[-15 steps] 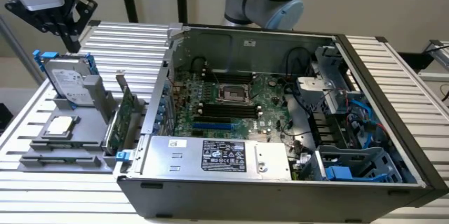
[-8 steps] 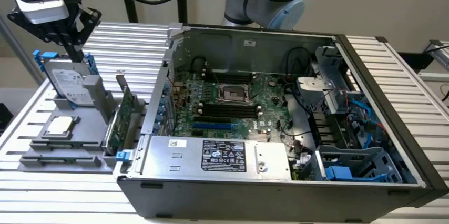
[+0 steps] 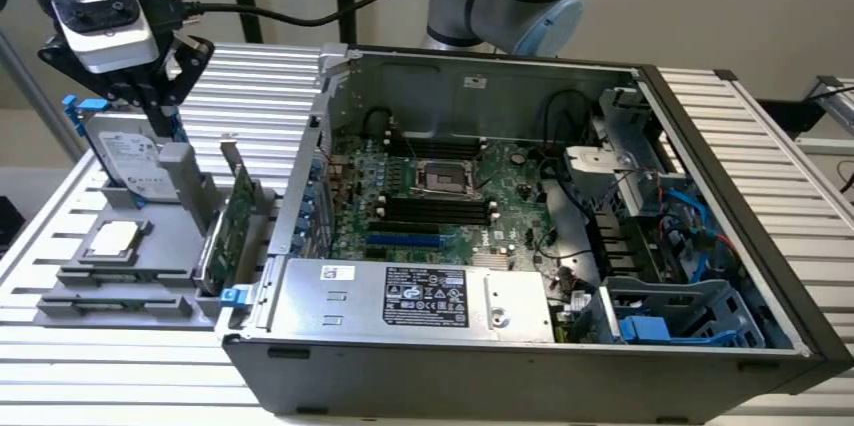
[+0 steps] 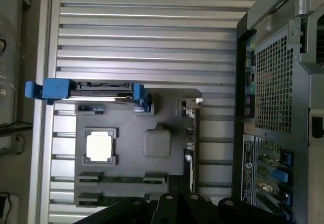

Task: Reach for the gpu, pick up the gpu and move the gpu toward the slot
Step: 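Reach for the gpu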

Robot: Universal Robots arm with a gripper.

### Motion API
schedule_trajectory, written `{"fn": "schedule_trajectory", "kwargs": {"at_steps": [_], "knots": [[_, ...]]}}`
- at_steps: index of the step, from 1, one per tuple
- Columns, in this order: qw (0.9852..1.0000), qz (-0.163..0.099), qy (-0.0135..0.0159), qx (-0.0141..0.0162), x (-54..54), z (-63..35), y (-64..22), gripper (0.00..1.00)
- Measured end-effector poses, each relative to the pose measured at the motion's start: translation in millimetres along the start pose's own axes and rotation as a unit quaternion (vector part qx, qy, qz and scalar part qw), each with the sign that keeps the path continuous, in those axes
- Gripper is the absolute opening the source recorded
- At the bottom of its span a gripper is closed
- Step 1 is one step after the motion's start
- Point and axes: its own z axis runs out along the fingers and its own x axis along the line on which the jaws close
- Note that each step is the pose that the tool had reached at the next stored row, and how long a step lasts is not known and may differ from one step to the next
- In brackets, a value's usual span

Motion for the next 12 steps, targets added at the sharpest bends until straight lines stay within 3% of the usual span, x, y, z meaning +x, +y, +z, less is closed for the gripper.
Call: {"fn": "schedule_trajectory", "kwargs": {"at_steps": [9,12], "knots": [[1.0,0.0,-0.0023,0.0024,-21.7,11.9,-12.5,0.11],[1.0,0.0,-0.0023,0.0028,-23.9,13.5,-14.1,0.11]]}}
